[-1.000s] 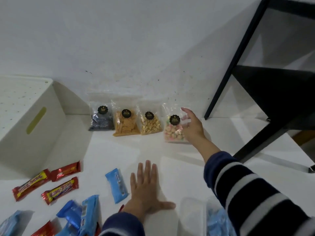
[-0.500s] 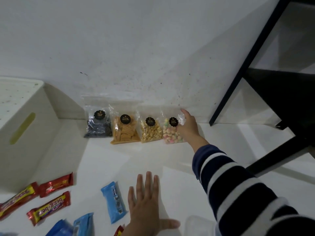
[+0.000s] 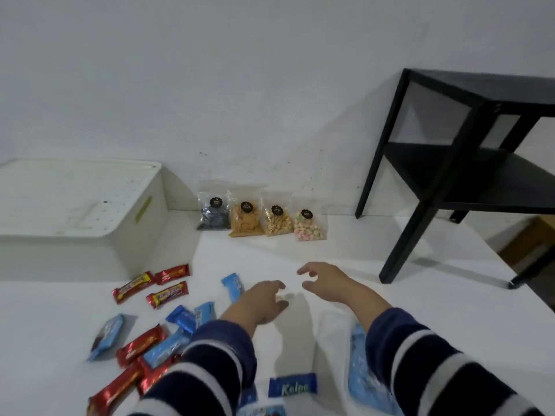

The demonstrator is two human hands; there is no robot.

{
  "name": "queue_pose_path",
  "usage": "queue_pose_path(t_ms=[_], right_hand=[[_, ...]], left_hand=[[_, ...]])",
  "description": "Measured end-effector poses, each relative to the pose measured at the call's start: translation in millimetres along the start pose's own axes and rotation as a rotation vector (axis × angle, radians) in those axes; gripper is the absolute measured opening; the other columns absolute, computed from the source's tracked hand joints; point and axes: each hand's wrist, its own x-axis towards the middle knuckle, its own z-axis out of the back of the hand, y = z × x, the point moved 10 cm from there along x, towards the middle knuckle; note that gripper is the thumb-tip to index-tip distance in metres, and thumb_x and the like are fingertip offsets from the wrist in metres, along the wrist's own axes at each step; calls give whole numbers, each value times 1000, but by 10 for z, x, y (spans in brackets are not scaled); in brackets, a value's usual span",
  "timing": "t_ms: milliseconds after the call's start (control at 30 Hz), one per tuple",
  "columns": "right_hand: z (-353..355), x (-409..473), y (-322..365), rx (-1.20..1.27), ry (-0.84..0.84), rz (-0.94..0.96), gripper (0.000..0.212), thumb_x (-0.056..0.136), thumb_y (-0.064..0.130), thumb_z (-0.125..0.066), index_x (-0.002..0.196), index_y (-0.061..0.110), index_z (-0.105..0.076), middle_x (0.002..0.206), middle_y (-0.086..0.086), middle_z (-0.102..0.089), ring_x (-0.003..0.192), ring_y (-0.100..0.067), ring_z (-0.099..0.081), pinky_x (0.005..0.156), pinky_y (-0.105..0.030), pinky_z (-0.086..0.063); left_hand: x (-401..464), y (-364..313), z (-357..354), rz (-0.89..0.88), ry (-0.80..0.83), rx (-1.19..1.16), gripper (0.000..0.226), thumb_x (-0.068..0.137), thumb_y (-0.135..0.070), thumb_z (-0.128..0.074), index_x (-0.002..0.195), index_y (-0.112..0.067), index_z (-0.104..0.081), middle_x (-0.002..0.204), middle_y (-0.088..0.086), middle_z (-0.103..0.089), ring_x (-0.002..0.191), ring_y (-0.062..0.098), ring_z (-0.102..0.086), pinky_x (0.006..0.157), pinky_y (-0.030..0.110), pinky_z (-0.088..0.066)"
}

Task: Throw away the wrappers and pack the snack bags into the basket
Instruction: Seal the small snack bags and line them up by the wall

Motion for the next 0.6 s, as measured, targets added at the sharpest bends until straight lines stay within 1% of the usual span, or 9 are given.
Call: queue_pose_path(t_ms=[67, 167, 300, 433, 533, 600], right_hand=[[-100, -265, 111, -25, 40, 1, 33, 92, 22, -54, 125, 24, -55, 135, 0, -50, 122, -16, -48, 86, -20, -38], [-198, -637, 352, -98, 53, 46, 34, 93, 25, -53, 127, 24, -54, 136, -1, -49, 124, -18, -47, 93, -24, -37], [-410, -1076, 684, -148, 72, 111, 35, 93, 27, -53, 128, 23, -53, 138, -4, -48, 124, -21, -47, 98, -28, -38], [-740, -1461, 1021, -176, 133, 166, 37, 94, 28, -53, 130, 21, -53, 139, -5, -47, 125, -22, -46, 95, -27, -36], [-987, -1662, 1302, -192, 173, 189, 37, 93, 28, -53, 130, 21, -53, 136, -5, -50, 122, -22, -48, 95, -28, -38], [-1139, -1755, 1512, -206, 185, 208, 37, 92, 28, -54, 129, 22, -53, 134, -4, -52, 119, -22, -50, 92, -26, -38]], left_hand=[[-315, 60, 61, 44, -14, -34, 49, 95, -35, -48, 140, -19, -38, 142, 5, -45, 124, 24, -47, 102, 32, -40], [-836, 180, 78, 109, -42, -64, 47, 95, -34, -49, 139, -18, -41, 139, 5, -49, 121, 24, -51, 103, 34, -40], [-1560, 391, 29, 171, -68, -37, 43, 95, -33, -48, 135, -19, -45, 137, 6, -50, 122, 25, -50, 102, 32, -40], [-2240, 668, 35, 223, -96, -17, 37, 95, -36, -47, 126, -18, -53, 130, 5, -55, 116, 25, -52, 98, 35, -42], [-2663, 896, 103, 273, -134, -21, 38, 95, -34, -48, 128, -18, -52, 132, 5, -54, 118, 24, -51, 99, 33, -41], [-2875, 1070, 134, 301, -149, -35, 36, 95, -35, -48, 126, -17, -54, 128, 6, -56, 114, 23, -53, 95, 31, -42]])
